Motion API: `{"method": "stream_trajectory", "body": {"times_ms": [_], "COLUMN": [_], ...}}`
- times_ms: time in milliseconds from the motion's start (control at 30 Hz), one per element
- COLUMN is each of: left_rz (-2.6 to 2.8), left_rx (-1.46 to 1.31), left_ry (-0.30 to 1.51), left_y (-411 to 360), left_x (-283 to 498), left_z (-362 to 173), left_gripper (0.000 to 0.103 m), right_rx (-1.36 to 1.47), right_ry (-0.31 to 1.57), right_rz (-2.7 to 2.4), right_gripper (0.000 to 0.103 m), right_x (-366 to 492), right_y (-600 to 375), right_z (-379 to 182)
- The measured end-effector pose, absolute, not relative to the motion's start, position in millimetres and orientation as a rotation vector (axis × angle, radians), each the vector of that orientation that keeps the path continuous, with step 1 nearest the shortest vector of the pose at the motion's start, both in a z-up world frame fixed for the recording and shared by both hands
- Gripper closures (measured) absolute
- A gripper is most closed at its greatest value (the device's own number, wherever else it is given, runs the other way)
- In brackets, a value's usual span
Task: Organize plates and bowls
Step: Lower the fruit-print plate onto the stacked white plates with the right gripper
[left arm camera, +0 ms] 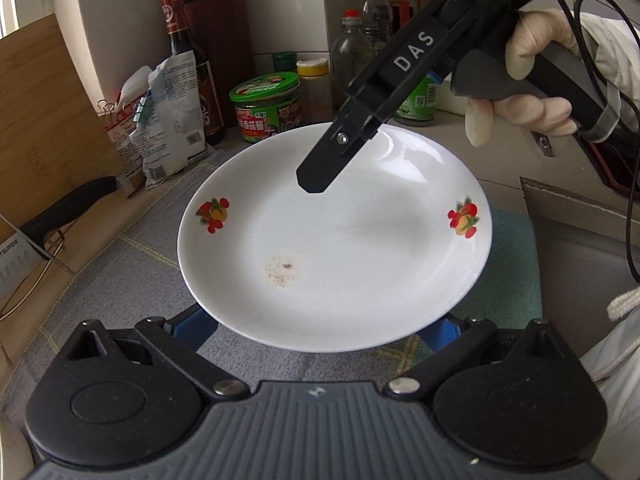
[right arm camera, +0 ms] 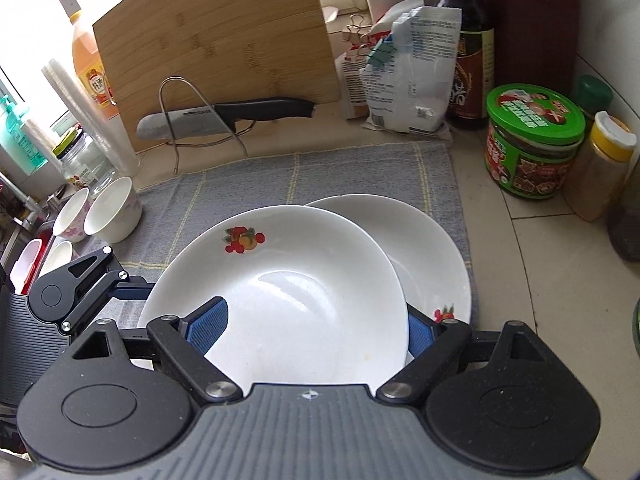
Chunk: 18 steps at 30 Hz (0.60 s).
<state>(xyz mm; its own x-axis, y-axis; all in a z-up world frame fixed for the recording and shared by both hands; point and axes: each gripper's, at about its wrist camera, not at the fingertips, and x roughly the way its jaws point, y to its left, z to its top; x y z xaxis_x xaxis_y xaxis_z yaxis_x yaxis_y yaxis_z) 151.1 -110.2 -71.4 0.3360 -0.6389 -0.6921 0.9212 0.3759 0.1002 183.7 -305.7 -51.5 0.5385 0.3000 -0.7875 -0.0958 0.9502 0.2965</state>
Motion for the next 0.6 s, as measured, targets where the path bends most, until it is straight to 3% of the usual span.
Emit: {"method": "stream_trajectory", "body": {"times_ms": [600], "left_rz": [-1.123], "left_rx": [0.563], "left_ry": [0.629], "left_y": [-136], "left_x": [159], "left_z": [-82], "left_gripper": [0.001], "right_rx": [0.277], "right_ry": [0.992], "right_rz": [0.159], "right_gripper": [0.010], "right_x": [186], "right_y": [-332], "right_z": [-67]}}
